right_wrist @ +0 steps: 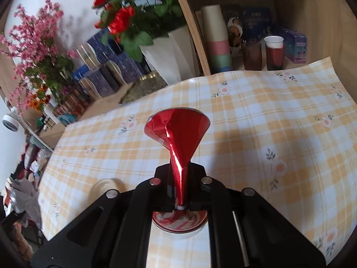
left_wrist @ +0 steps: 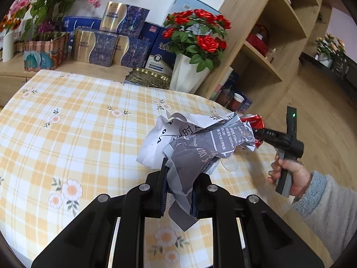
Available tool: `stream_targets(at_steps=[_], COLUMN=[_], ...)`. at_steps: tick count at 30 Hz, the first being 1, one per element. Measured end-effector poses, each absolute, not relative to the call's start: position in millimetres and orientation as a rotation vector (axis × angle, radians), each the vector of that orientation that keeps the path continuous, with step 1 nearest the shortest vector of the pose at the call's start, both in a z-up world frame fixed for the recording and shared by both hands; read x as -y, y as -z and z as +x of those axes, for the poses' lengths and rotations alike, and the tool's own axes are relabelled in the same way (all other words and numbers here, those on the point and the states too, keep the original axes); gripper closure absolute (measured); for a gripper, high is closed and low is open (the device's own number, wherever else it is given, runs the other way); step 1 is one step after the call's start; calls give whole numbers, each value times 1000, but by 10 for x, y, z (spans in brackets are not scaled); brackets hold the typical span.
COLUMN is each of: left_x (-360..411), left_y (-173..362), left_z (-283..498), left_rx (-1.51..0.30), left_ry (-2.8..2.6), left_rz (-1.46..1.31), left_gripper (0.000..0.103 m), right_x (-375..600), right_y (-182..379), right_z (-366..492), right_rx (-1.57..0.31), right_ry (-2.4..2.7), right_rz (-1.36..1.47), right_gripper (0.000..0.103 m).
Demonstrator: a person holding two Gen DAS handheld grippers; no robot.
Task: Collect trash
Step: 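Carry the paper and can down toward the bin with both tools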
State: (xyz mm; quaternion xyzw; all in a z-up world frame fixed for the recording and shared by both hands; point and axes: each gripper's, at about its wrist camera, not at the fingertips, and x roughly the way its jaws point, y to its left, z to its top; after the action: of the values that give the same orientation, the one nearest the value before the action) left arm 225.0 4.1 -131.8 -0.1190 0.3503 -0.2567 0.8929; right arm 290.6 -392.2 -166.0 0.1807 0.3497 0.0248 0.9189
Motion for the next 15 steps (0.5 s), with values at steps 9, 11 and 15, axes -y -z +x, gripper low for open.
stream_targets(at_steps=[9, 11, 15], left_x=[74, 96, 103], left_y=[1218, 1216, 1230], left_z=[1529, 1389, 1092], left_rx=[-722, -722, -727], left_ry=[606, 617, 641], left_rz=[-151, -137, -144], left_gripper=[87, 87, 87], right_x=[3656, 3589, 3454], right_y=[1457, 1424, 1381], right_z=[1999, 1750, 1317], right_rx=[-678, -670, -665], right_ry=[-90, -101, -114], right_rz=[406, 414, 400], right_gripper=[93, 93, 93])
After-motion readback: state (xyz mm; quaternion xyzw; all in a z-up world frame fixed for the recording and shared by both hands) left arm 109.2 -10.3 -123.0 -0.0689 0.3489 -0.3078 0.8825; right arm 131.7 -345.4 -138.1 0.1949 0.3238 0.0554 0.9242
